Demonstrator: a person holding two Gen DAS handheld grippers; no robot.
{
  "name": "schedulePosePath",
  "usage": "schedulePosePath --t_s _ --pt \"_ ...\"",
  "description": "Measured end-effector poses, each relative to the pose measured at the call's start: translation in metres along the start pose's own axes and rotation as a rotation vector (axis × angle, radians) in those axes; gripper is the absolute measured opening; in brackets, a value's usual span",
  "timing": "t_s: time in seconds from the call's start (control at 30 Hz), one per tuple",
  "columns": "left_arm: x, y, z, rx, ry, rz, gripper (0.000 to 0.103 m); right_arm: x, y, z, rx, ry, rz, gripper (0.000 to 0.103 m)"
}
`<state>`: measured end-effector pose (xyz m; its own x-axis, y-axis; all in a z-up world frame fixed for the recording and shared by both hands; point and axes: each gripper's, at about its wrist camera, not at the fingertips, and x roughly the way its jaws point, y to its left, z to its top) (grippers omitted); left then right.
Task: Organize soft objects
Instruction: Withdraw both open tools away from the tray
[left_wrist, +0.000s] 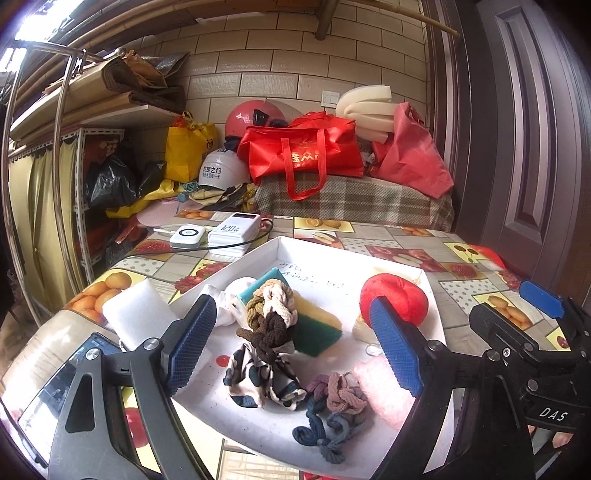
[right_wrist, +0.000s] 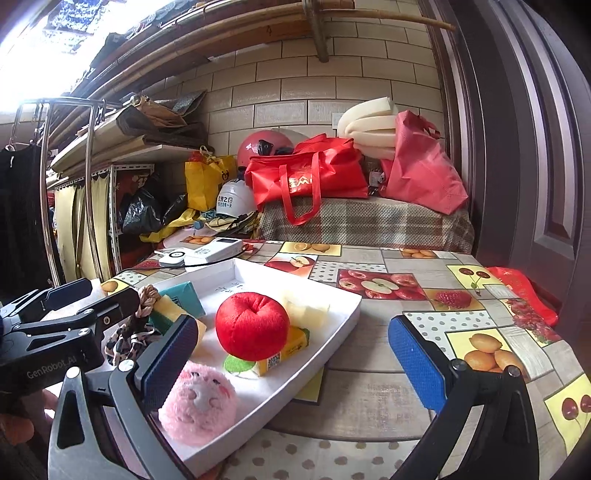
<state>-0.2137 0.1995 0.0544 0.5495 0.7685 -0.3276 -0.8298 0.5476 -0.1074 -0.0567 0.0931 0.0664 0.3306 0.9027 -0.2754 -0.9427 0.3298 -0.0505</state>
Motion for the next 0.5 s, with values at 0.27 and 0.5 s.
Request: schedulePosePath --t_s 0.27,0.5 --pt "-0.008 -0.020 -0.006 0.049 0.058 -0.032 0.086 -0.077 -0.042 -0.015 0.126 -0.098 -0.079 0.103" --pt "-0.020 -0.036 -0.014 0.090 0.089 -0.016 0.086 -0.141 -0.089 -0.030 0.391 -0.187 -0.295 0.103"
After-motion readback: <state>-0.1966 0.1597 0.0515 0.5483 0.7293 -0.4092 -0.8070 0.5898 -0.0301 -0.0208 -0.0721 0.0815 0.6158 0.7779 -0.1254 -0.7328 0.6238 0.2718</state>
